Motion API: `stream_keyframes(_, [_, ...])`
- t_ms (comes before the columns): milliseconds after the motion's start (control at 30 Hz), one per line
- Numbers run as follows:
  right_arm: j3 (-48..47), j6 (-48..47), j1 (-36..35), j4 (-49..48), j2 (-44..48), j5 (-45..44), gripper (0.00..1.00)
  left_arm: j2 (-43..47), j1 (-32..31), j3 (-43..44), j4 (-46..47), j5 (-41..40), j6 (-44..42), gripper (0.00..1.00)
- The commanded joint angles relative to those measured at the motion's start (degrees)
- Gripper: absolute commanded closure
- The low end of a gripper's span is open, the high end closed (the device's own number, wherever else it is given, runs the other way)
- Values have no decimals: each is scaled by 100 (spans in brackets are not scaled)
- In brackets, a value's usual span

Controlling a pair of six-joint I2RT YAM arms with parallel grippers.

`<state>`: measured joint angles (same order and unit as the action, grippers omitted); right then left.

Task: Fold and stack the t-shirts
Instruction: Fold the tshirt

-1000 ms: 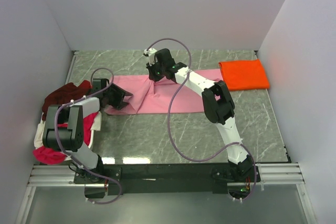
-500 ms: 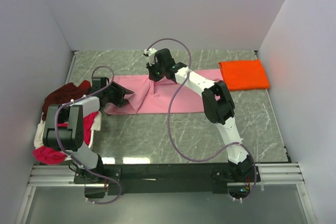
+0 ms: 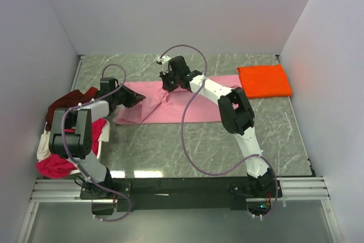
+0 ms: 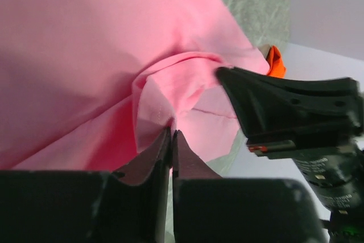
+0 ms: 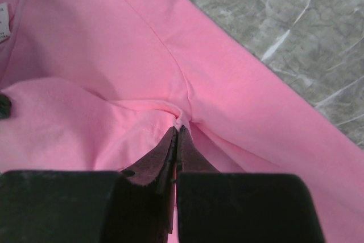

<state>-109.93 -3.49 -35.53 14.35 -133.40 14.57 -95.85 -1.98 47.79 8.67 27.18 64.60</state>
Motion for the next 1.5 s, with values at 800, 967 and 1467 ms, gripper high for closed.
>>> stream_keyframes(800, [16,1482,573,-662,184,644,100,-1066,-57,2849,-1762,-494,-4262,99])
stream_keyframes(967, [-196,1693,582,-670,16,679,100,-1269,-57,3078,-1807,-731,-4727,99])
stream_keyframes(1467, [-617,2071,582,-697,-283,108,100,-1919,-57,3764,-1825,-916,-5273,99])
